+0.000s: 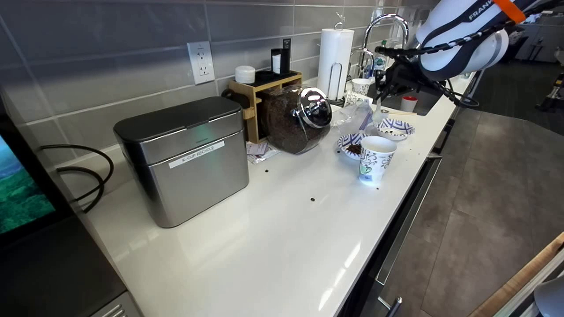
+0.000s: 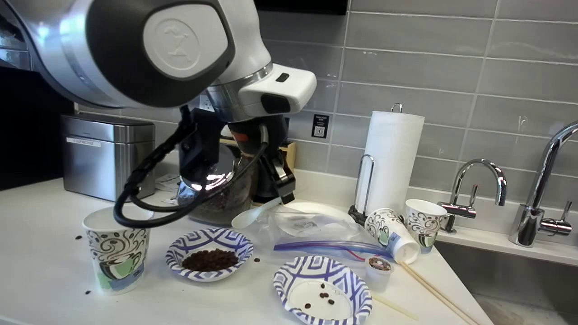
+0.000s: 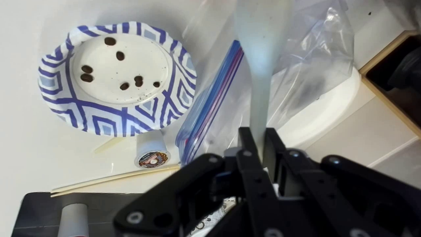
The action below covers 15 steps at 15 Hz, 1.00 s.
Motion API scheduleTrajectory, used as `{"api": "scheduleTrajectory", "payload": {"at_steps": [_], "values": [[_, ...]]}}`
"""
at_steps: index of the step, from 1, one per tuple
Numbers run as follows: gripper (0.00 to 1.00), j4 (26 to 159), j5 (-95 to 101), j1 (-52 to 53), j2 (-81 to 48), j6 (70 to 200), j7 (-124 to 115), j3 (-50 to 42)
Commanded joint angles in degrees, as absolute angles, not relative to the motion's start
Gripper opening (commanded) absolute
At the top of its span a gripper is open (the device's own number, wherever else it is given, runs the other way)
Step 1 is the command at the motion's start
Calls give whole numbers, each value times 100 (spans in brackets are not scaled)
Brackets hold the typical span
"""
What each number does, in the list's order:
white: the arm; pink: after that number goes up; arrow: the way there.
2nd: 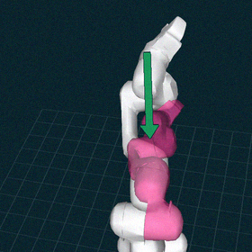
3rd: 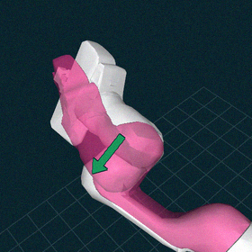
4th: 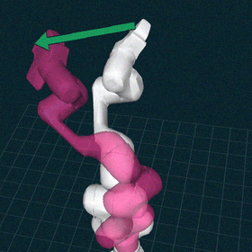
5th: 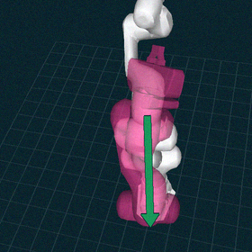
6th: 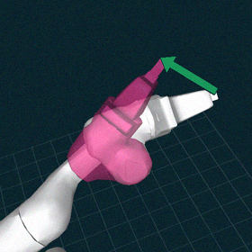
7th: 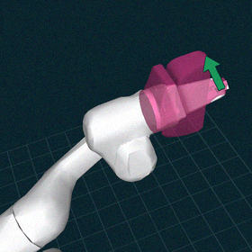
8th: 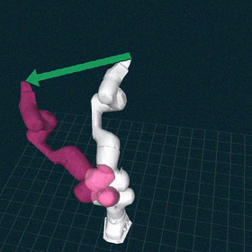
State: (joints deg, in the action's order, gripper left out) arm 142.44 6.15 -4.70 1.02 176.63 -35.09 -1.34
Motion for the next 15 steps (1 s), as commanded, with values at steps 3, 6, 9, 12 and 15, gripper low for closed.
{"api": "scheduleTrajectory", "payload": {"at_steps": [3, 6, 9, 12, 15], "values": [[3, 14176, 1028, -455, -351, 18269, -4088, -191], [3, 14165, 1018, -365, -474, 18372, -4153, -259], [3, 14165, 902, -277, -549, 18251, -4150, -191], [3, 14132, 1117, -67, -589, 18250, -4348, -478], [3, 14067, 1380, 222, -661, 18278, -4594, -882]]}}
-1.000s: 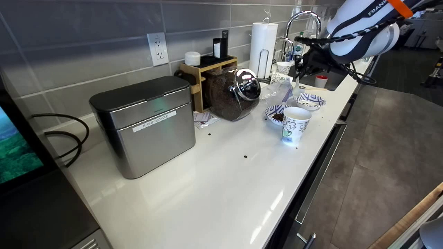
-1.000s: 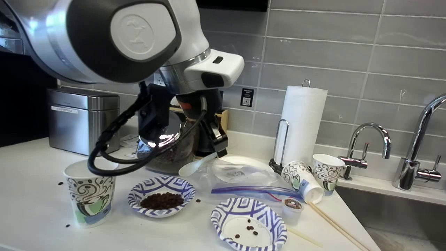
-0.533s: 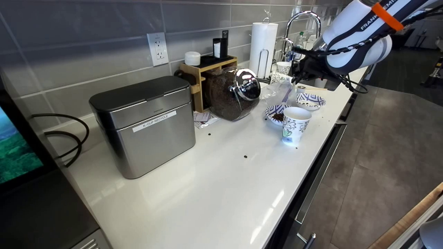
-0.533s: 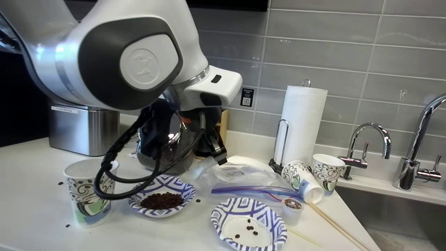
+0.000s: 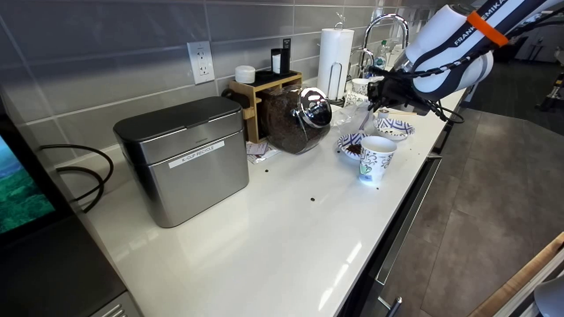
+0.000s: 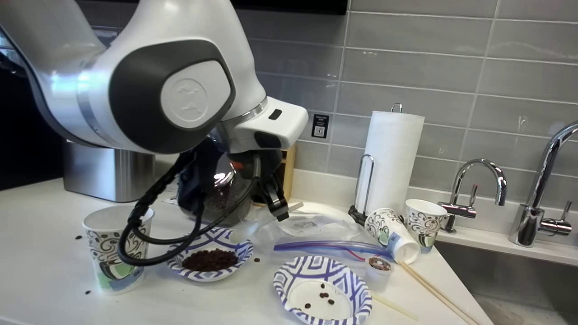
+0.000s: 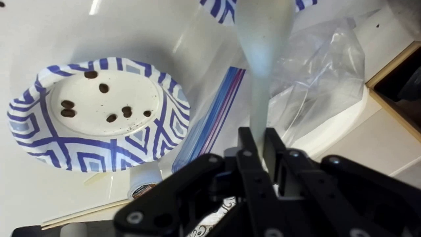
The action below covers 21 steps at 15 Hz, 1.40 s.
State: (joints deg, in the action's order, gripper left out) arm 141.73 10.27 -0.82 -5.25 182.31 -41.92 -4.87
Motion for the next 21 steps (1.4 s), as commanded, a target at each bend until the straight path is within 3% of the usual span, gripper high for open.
{"api": "scheduleTrajectory", "payload": {"at_steps": [1, 7, 21], "values": [[3, 14053, 1429, 325, -663, 18231, -4686, -991], [3, 14029, 1545, 933, -707, 18095, -5143, -1448], [3, 13639, 2270, 3369, -1268, 17742, -6550, -3572]]}}
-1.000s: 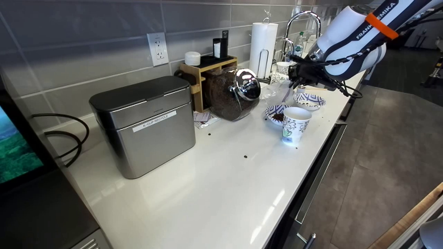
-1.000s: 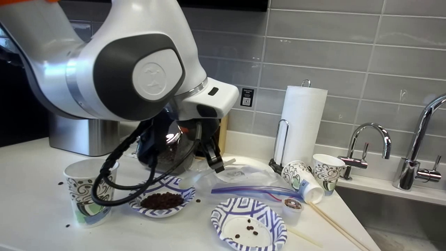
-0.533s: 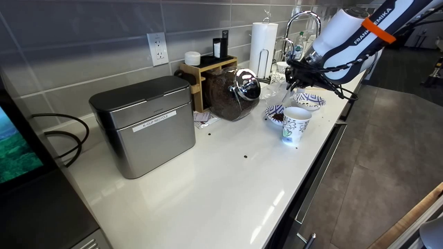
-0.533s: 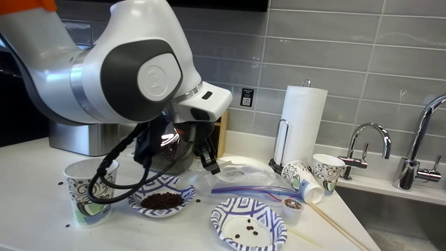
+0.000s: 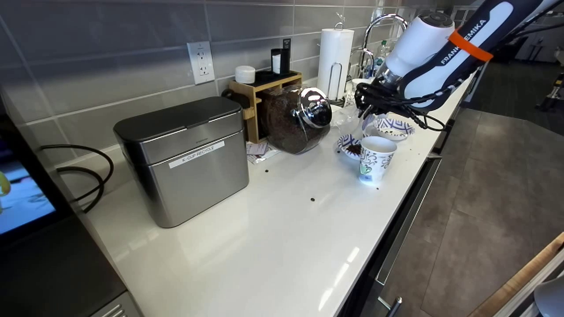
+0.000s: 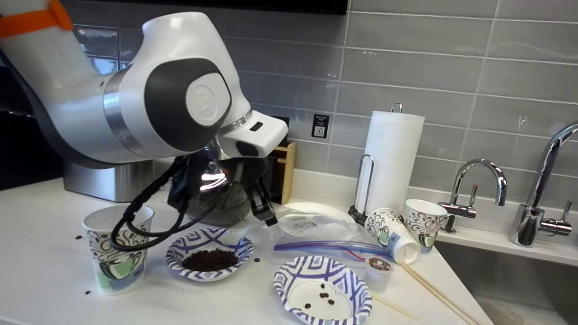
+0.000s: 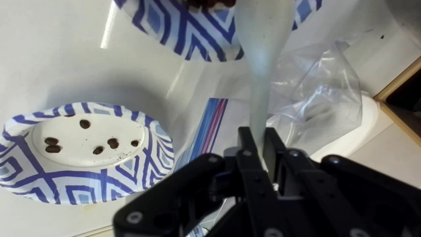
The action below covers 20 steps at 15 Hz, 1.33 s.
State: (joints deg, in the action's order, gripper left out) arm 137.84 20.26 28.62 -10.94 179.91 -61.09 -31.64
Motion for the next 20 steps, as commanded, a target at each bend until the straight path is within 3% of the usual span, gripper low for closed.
{"api": "scheduleTrajectory", "payload": {"at_steps": [1, 11, 20], "values": [[3, 13592, 2342, 3565, -1352, 17725, -6681, -3761], [3, 13460, 2574, 5205, -1948, 17701, -7383, -5237], [3, 13536, 2466, 6047, -2381, 17801, -7482, -6000]]}}
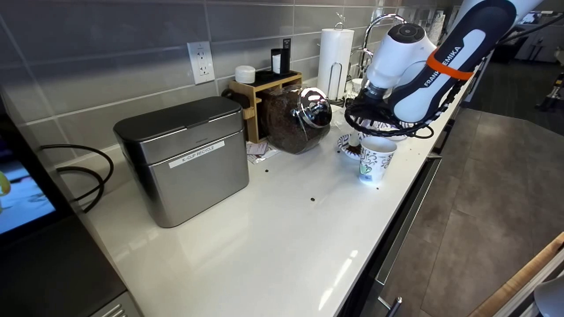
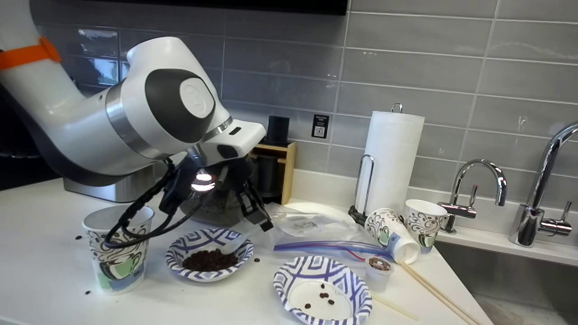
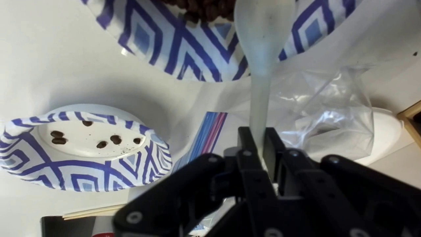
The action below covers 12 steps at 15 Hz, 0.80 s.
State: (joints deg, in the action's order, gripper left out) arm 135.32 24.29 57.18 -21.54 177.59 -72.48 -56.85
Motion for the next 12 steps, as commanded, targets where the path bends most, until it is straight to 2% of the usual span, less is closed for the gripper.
{"api": "scheduleTrajectory", "payload": {"at_steps": [1, 10, 12], "values": [[3, 13542, 2464, 6141, -2436, 17823, -7508, -6091], [3, 13605, 2419, 6727, -2774, 17836, -7507, -6534], [3, 13666, 1669, 6914, -2938, 17900, -6927, -6598]]}}
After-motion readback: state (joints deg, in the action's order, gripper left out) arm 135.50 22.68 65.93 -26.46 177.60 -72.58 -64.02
